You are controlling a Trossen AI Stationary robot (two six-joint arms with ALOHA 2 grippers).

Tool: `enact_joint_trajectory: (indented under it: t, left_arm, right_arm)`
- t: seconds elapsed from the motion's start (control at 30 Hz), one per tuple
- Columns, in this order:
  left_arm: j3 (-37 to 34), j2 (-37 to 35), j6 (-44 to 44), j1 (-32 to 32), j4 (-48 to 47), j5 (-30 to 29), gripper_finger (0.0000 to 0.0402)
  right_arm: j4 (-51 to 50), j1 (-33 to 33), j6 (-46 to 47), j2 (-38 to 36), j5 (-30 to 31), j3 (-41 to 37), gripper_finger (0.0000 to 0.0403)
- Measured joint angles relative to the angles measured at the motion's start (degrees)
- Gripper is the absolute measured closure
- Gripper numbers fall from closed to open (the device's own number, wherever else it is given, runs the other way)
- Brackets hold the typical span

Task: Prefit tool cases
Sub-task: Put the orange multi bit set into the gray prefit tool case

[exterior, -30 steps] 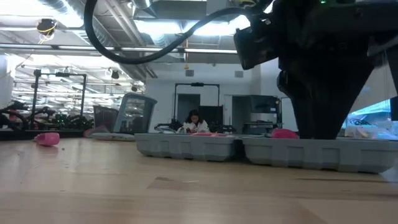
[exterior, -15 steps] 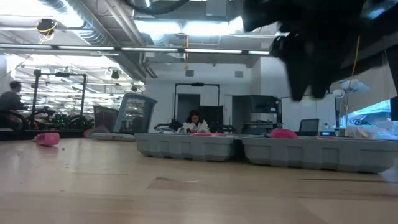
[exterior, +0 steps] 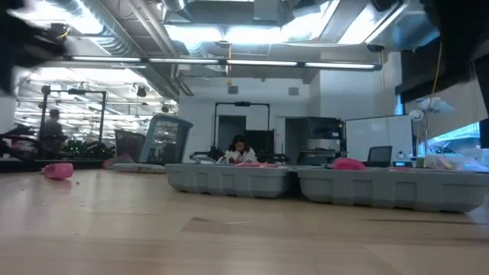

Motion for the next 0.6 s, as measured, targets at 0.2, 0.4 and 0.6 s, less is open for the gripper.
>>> enact_joint_trajectory:
  t: [0.2, 0.4, 0.6]
  left_arm:
    - [-3.1, 1.2, 23.2, 23.6, 18.1, 10.5, 0.0401]
    - [1.5, 8.2, 36.8, 35.4, 25.2, 20.4, 0.0401]
    - [9.0, 20.0, 45.8, 36.9, 24.9, 20.6, 0.0401]
  right_arm:
    - [11.8, 3.1, 7.9, -2.7, 8.5, -4.5, 0.0402]
    - [26.3, 3.0, 6.7, -7.9, 11.5, -16.9, 0.0403]
    - [48.4, 2.9, 5.3, -12.0, 10.0, -29.9, 0.0403]
